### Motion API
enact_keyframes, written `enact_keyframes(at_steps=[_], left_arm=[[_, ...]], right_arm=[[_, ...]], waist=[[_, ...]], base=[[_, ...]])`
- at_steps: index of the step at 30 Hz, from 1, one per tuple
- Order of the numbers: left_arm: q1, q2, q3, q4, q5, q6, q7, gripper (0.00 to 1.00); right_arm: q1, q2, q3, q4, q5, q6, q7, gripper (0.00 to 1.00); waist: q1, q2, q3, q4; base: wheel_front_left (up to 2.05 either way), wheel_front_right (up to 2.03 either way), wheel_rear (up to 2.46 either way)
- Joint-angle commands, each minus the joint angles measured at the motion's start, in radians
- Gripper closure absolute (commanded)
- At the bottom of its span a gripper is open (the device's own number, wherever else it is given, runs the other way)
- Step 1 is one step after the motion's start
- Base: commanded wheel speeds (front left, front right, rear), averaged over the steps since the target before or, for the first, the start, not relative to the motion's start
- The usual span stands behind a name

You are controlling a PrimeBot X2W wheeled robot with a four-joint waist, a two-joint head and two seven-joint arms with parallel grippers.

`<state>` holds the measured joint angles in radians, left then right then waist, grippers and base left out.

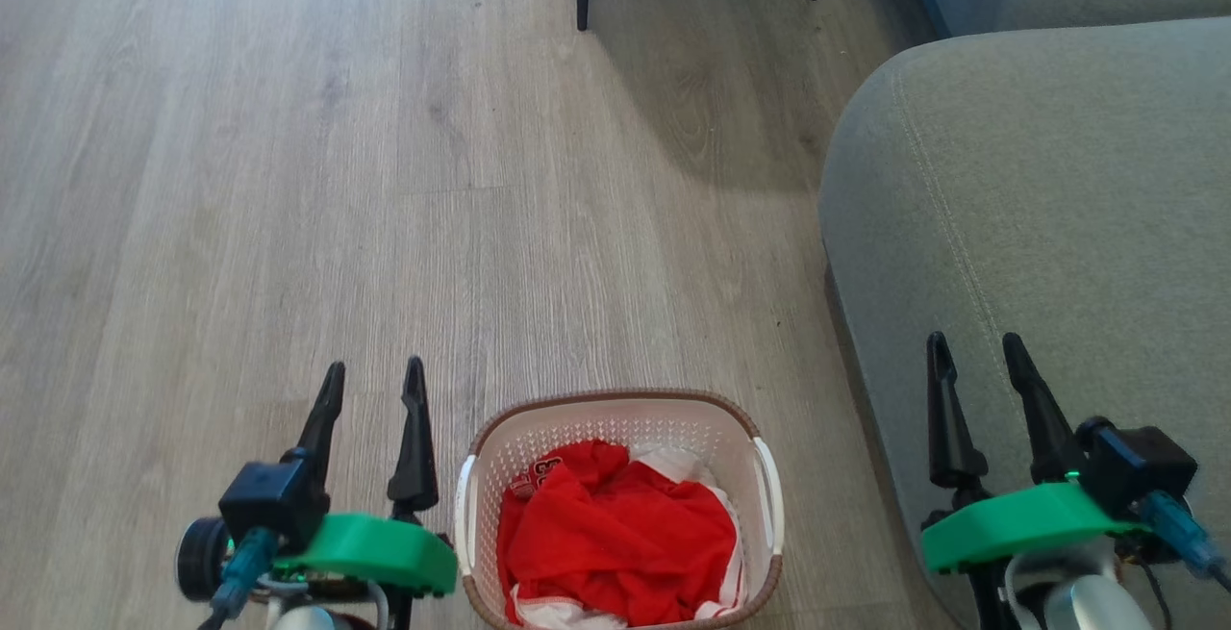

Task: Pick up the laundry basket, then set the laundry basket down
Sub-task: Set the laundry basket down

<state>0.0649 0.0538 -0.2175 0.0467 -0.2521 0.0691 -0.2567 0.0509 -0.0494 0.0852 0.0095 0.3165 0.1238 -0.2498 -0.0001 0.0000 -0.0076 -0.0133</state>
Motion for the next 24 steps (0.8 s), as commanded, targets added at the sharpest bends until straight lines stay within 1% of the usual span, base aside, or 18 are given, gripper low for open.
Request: enact_keyframes(at_steps=[1, 6, 24], left_arm=[[-0.024, -0.003, 0.033, -0.031, 0.001, -0.003, -0.005, 0.0], [-0.029, -0.003, 0.035, -0.049, -0.005, -0.023, -0.005, 0.0], [-0.022, -0.004, 0.044, -0.087, -0.038, -0.039, -0.005, 0.0]], right_arm=[[-0.021, -0.001, 0.023, -0.039, -0.003, 0.007, -0.012, 0.0], [-0.028, -0.001, 0.024, -0.047, -0.005, 0.007, -0.012, 0.0], [-0.032, -0.001, 0.031, -0.045, -0.007, 0.007, -0.012, 0.0]], waist=[[0.0001, 0.0, 0.0, 0.0], [0.0001, 0.0, 0.002, 0.006], [0.0001, 0.0, 0.001, 0.015]], base=[[0.0, 0.0, 0.0], [0.0, 0.0, 0.0], [0.0, 0.0, 0.0]])
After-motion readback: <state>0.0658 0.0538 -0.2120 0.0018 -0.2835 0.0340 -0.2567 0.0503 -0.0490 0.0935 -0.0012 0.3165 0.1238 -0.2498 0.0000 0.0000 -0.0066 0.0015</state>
